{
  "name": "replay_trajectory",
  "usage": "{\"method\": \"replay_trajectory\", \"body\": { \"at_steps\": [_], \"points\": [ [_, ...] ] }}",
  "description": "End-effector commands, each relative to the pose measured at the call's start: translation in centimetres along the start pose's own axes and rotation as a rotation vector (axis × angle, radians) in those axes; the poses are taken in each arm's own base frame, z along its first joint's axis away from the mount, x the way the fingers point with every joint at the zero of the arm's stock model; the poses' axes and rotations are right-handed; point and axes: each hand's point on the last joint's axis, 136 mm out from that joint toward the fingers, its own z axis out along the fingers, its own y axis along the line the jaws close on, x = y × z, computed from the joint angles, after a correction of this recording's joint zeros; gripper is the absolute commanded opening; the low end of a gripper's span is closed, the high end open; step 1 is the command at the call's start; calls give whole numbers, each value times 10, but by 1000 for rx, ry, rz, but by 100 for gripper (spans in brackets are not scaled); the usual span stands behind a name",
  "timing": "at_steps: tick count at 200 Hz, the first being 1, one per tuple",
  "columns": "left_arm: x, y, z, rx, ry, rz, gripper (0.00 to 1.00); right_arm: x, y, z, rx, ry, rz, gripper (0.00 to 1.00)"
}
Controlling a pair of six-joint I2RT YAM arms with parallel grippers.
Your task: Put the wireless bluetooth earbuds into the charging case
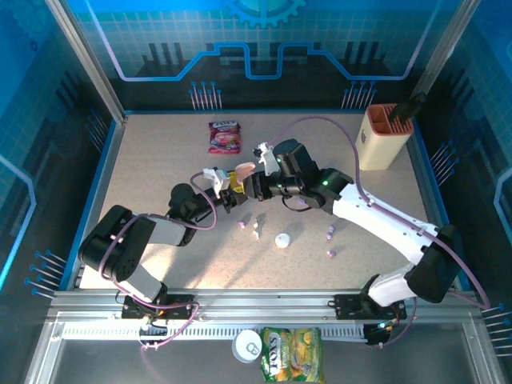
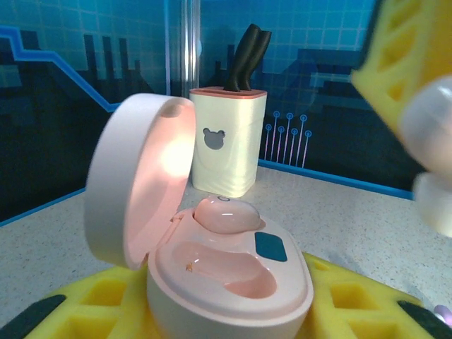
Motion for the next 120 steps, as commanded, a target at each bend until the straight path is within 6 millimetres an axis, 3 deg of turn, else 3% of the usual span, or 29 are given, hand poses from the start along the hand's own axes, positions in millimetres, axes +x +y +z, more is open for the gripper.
{"method": "replay_trajectory", "body": {
  "at_steps": [1, 120],
  "points": [
    [-14, -4, 6, 21, -43, 79, 40, -12, -7, 6, 29, -17, -20, 22],
    [-14, -12, 0, 34, -43, 104, 40, -16, -22, 23, 61, -15, -5, 21]
  ]
}}
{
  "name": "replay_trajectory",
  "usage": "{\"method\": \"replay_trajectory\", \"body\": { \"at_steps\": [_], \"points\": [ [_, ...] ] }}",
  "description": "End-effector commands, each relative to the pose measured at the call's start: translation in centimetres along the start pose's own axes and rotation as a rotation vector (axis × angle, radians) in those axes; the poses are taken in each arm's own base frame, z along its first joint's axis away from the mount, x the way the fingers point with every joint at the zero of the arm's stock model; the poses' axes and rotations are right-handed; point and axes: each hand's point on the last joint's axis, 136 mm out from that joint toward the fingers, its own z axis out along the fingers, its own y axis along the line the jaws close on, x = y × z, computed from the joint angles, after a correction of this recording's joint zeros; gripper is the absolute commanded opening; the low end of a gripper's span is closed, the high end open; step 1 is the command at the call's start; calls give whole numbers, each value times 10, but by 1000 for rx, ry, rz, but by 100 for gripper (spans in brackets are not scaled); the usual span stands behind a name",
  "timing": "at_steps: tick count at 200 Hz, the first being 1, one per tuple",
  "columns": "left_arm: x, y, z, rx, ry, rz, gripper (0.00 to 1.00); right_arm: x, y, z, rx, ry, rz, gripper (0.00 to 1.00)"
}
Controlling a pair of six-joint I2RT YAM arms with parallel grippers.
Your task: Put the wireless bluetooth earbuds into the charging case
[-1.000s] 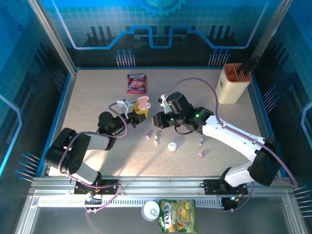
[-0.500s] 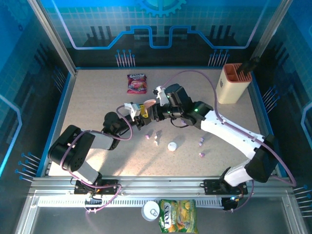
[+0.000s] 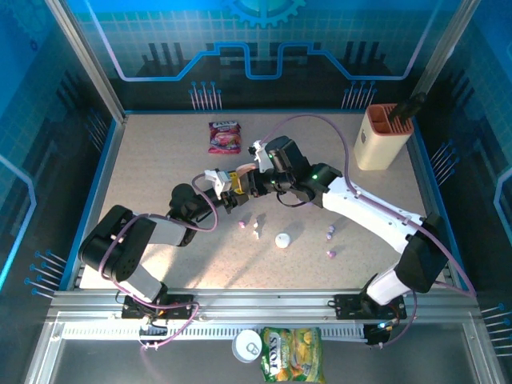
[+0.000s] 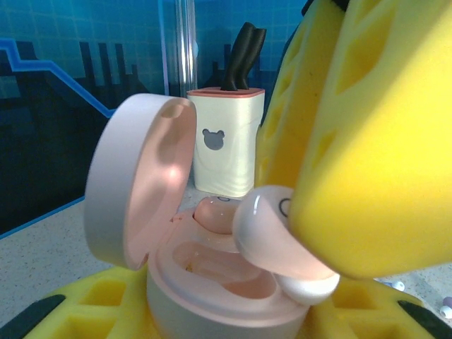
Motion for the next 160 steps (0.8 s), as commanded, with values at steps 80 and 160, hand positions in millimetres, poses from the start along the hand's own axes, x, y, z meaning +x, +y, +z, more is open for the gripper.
{"method": "replay_trajectory", "body": {
  "at_steps": [80, 160],
  "points": [
    [-16, -8, -2, 17, -45, 61, 40, -18, -5, -1, -16, -66, 18, 20],
    [-24, -8, -2, 13, -64, 46, 40, -6, -13, 15, -23, -11, 53, 20]
  ]
}}
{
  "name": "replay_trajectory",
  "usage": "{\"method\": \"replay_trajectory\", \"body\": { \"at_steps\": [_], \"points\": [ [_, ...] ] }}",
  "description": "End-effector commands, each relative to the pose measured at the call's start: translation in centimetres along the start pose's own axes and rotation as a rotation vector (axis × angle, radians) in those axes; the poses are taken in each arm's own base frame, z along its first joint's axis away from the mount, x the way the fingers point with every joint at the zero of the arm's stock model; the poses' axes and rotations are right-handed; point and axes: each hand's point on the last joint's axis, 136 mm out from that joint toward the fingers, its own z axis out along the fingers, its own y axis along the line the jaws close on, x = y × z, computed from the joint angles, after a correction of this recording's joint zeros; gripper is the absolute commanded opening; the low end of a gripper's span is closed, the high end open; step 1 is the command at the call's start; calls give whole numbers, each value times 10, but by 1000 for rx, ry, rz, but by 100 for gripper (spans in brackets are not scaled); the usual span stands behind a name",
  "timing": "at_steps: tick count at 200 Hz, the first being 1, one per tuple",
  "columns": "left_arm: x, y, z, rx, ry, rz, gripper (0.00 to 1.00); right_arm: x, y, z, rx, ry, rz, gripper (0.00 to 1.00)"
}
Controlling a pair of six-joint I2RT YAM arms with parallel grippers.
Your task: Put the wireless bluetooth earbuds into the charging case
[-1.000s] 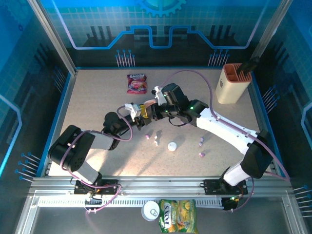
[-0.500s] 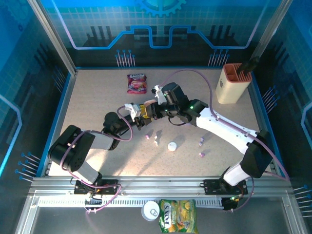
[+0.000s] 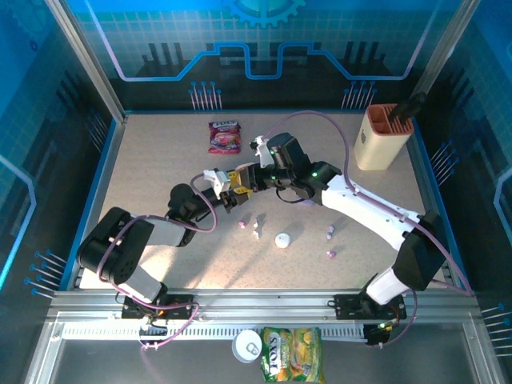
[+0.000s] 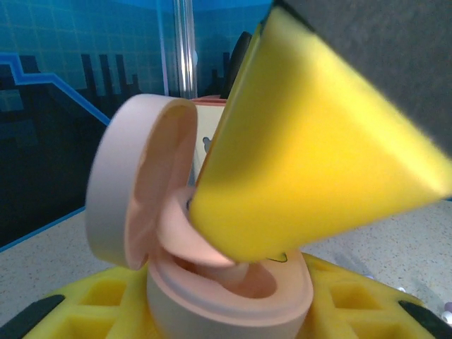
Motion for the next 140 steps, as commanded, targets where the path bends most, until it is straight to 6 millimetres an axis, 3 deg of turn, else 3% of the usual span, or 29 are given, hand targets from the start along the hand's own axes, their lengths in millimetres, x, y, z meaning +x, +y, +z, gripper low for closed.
{"method": "replay_trajectory", "body": {
  "at_steps": [1, 75, 140],
  "points": [
    [-16, -6, -1, 12, -48, 31, 40, 7, -7, 9, -10, 30, 30, 20],
    [-14, 7, 1, -56, -47, 8, 40, 15, -8, 10, -13, 52, 65, 21],
    [-15, 9, 3, -58, -49, -3, 40, 14, -20, 7, 52, 48, 60, 30]
  ]
}}
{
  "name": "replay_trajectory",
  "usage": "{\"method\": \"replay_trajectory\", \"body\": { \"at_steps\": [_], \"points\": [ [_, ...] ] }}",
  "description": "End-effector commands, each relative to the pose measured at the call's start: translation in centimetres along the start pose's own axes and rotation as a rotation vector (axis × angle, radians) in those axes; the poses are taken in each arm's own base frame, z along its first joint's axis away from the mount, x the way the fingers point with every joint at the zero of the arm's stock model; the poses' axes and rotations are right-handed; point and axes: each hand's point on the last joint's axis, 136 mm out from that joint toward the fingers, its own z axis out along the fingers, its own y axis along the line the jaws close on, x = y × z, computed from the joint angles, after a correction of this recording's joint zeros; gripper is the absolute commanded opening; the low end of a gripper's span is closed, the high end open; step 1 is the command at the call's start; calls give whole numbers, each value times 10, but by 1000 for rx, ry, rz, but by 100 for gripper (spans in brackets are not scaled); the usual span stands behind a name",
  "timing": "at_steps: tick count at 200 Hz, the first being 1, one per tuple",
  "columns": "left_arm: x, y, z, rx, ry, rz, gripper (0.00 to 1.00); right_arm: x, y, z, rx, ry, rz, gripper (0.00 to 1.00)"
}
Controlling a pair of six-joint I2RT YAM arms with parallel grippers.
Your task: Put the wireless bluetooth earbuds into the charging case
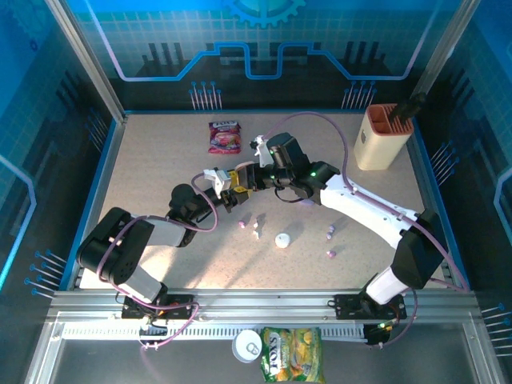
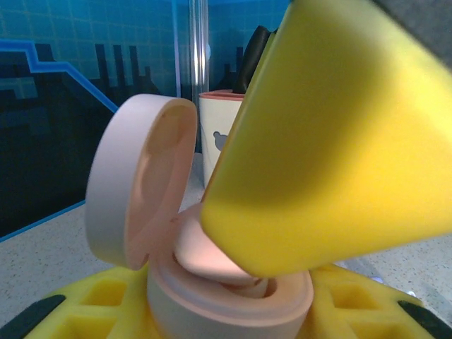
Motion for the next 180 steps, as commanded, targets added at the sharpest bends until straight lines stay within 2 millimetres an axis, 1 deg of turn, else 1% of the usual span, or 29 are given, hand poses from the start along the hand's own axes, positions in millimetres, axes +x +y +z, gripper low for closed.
{"method": "replay_trajectory", "body": {
  "at_steps": [1, 24, 48, 89, 114, 144, 162, 180],
  "points": [
    [-18, 2, 2, -12, -61, 16, 40, 12, -20, 3, 68, 44, 17, 30],
    [-17, 2, 1, -13, -58, 15, 40, 7, -16, -4, 64, 37, 2, 33],
    [-15, 2, 2, -13, -55, 12, 40, 0, -7, -16, 42, 6, -30, 37],
    [-10, 3, 0, -19, -44, 16, 40, -6, 10, -38, -20, -36, -75, 36],
    [-8, -1, -2, -4, -38, 17, 40, -16, 18, -49, -39, -63, -109, 36],
    [-7, -8, -5, 20, -34, 26, 40, -34, 8, -51, -1, -67, -109, 32],
    [-8, -10, -7, 28, -36, 29, 40, -43, 4, -47, 28, -57, -130, 32],
    [-9, -15, -9, 43, -36, 34, 40, -49, -5, -41, 67, -33, -151, 32]
  ]
}}
